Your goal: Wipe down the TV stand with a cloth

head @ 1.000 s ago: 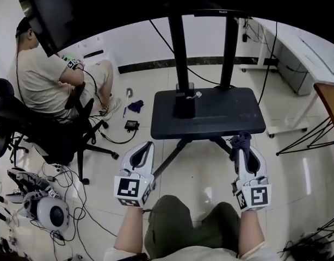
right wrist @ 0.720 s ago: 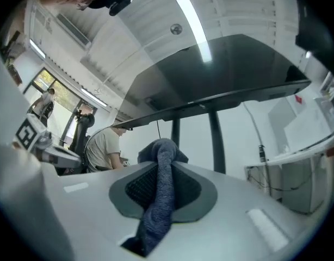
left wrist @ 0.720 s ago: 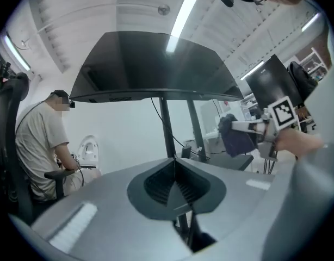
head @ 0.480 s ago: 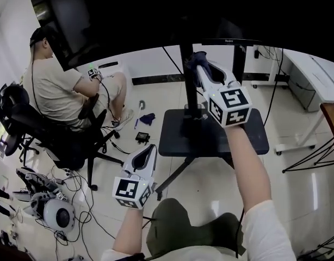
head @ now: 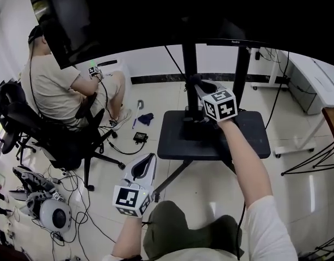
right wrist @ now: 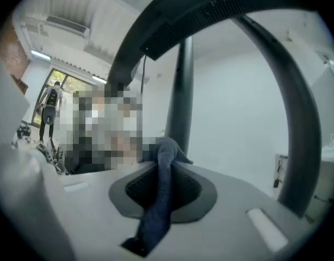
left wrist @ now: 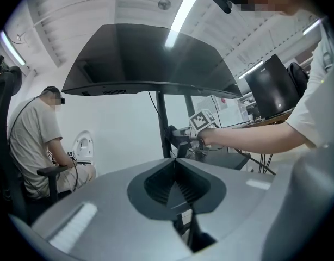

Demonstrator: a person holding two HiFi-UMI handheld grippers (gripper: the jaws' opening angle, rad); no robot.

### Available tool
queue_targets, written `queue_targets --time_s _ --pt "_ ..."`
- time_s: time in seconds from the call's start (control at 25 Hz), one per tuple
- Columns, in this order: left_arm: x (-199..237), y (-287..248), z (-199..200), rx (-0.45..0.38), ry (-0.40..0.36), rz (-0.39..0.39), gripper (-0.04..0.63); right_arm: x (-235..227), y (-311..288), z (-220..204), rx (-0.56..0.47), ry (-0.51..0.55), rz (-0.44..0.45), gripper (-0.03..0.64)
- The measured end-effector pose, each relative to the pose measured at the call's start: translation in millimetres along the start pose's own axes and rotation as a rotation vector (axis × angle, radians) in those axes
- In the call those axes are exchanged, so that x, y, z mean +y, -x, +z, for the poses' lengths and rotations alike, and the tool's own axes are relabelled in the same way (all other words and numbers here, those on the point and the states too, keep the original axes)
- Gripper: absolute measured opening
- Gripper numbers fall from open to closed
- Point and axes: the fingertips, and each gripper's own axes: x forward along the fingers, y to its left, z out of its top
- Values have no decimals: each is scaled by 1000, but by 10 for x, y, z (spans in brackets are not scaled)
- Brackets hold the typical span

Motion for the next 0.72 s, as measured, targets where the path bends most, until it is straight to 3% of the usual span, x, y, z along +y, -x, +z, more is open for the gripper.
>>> queue_targets --time_s 0.08,0.2,0.44,0.56,0.72 --pt "-24 -14 -66 6 7 -12 65 -31 -22 -166 11 -57 8 52" --pt "-64 -58 -82 2 19 -29 66 -133 243 -8 -40 -75 -51 52" --pt "-164 -144 59 -56 30 -58 66 144 1734 858 -385 56 -245 52" --pt "-267 -226 81 -66 40 -84 66 -231 1848 1220 -404 106 -339 52" --pt "-373 -184 40 -44 41 -95 66 -867 1690 1744 -355 130 -431 54"
